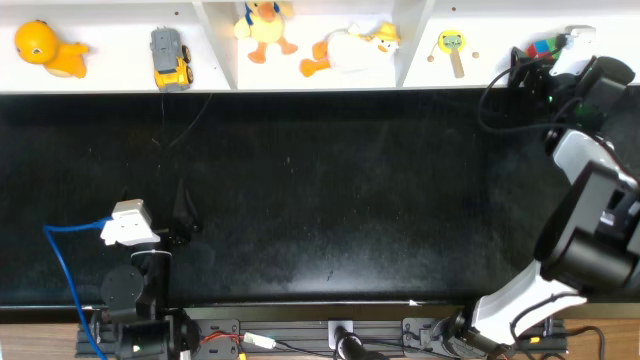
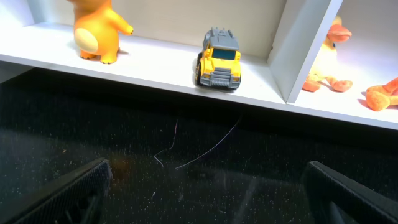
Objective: Store Toys
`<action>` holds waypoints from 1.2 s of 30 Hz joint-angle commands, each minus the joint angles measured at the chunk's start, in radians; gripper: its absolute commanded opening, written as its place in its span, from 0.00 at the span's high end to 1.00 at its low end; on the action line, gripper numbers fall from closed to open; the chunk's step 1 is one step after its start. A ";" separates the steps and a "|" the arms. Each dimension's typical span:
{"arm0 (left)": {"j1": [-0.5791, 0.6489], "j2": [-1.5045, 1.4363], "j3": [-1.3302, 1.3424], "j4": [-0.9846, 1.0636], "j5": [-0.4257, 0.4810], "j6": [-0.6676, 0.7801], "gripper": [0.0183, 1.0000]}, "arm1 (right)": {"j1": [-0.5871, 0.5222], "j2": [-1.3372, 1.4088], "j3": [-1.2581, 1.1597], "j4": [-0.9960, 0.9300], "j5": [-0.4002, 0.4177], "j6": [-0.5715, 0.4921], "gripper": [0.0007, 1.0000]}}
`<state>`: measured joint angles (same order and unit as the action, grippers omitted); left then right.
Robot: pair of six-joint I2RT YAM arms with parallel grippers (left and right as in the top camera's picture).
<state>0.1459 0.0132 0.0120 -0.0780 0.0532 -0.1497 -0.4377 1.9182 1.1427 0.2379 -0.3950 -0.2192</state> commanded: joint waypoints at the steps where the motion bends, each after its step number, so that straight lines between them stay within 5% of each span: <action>1: 0.003 -0.010 -0.004 0.002 0.013 0.019 0.00 | 0.008 -0.192 -0.001 -0.147 0.116 0.009 0.00; 6: 0.003 -0.010 -0.004 0.002 0.013 0.019 0.00 | 0.008 -0.363 -0.001 -0.404 0.232 0.009 0.00; 17: 0.003 -0.010 -0.004 0.002 0.013 0.019 0.00 | 0.077 -0.603 -0.001 -0.867 0.236 -0.020 0.00; 36: 0.003 -0.010 -0.004 0.002 0.013 0.019 0.00 | 0.583 -0.882 -0.001 -1.079 0.231 0.012 0.00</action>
<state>0.1459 0.0128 0.0120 -0.0776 0.0528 -0.1497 0.0910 1.0786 1.1385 -0.8211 -0.1677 -0.2344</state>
